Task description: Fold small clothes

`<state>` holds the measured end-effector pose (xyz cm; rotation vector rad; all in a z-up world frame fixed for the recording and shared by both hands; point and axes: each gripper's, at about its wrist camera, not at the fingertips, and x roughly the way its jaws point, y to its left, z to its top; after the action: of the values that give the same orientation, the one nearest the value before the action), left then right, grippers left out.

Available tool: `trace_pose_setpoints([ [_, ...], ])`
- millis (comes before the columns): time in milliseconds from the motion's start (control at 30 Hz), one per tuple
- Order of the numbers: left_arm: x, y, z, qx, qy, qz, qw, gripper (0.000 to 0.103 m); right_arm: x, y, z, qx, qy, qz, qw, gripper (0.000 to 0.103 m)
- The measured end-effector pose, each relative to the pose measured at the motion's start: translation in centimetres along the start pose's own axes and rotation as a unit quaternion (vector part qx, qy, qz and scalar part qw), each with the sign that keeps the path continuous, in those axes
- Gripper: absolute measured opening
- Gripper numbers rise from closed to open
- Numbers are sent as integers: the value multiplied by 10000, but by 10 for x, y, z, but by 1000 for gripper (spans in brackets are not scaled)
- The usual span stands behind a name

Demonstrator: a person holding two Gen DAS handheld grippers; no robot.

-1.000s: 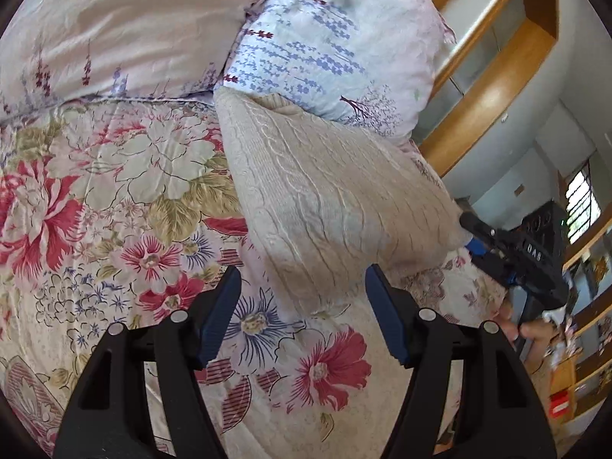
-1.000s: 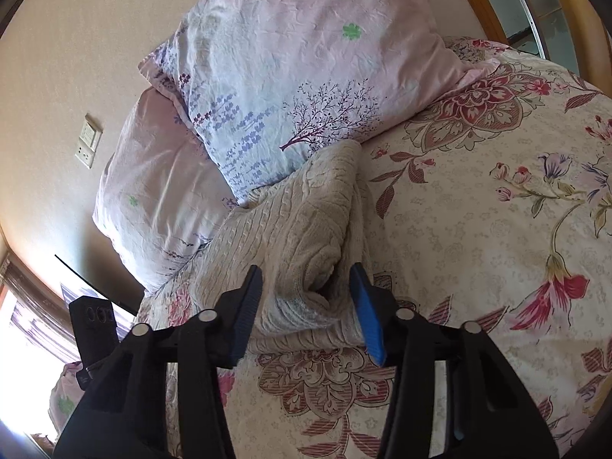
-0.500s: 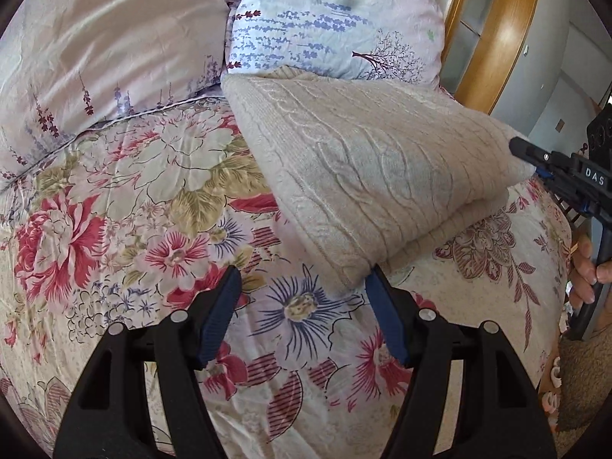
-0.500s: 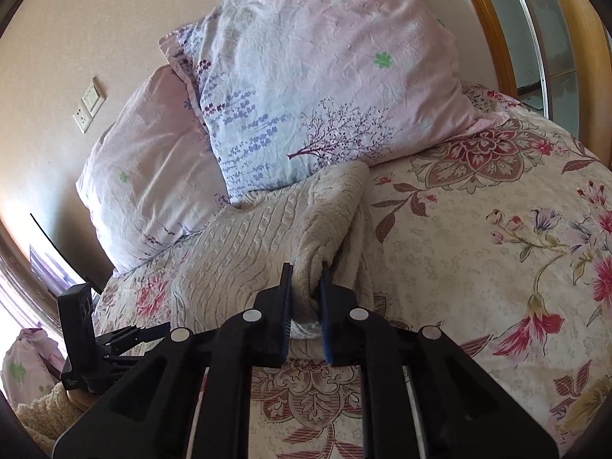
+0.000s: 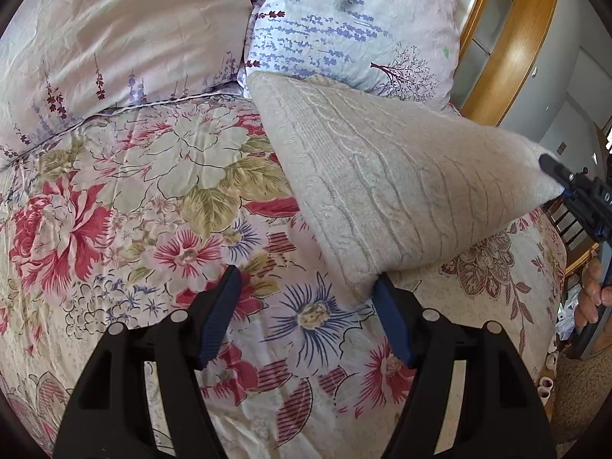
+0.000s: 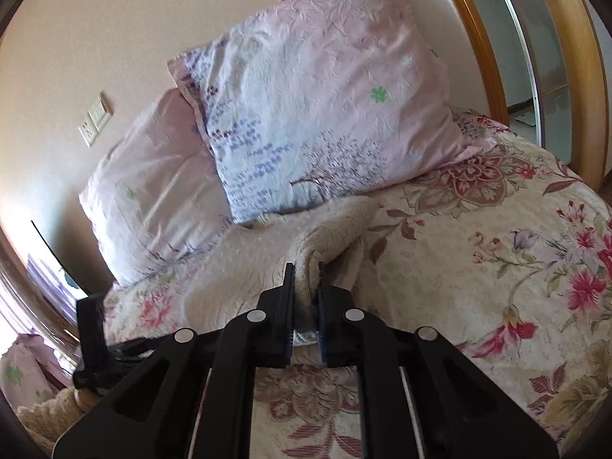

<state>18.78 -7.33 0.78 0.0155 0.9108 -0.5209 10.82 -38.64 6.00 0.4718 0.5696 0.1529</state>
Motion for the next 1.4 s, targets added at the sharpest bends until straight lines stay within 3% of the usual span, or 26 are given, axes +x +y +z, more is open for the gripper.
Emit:
trace_pose_setpoints([
  [167, 0, -1, -1, 18, 3, 14, 10000, 70, 18, -31, -18, 560, 390, -51, 9977, 10],
  [600, 7, -9, -3, 218, 4, 109, 9997, 74, 39, -39, -24, 484, 907, -514, 9934, 11],
  [667, 3, -8, -4, 196, 60, -79, 9998, 74, 36, -38, -19, 472, 972, -401, 9933, 13],
  [767, -12, 0, -4, -86, -113, -579, 9982, 77, 19, -42, -6, 670, 790, -90, 9946, 44],
  [800, -17, 4, -1, -206, -225, -665, 9973, 81, 14, -45, 0, 752, 646, -7, 9951, 65],
  [833, -21, 8, 4, -346, -353, -715, 9962, 82, 11, -48, 8, 870, 516, 73, 9948, 76],
  [933, -18, 11, 25, -740, -527, -550, 9943, 85, 23, -59, 31, 1297, 529, 365, 9895, 76],
  [1067, 2, 6, 49, -1139, -538, -423, 9911, 85, 65, -69, 54, 1554, 808, 301, 9841, 72],
  [1200, 24, -5, 57, -1057, -446, -53, 9934, 85, 103, -75, 62, 1705, 1186, 135, 9781, 62],
  [1267, 32, -6, 56, -1033, -383, -57, 9939, 85, 115, -77, 62, 1711, 1294, 53, 9767, 60],
  [1300, 34, -5, 54, -1048, -372, -123, 9937, 85, 120, -77, 62, 1717, 1337, 61, 9760, 54],
  [1400, 40, -2, 53, -1033, -376, -352, 9933, 85, 131, -72, 60, 1543, 1459, 137, 9771, 23],
])
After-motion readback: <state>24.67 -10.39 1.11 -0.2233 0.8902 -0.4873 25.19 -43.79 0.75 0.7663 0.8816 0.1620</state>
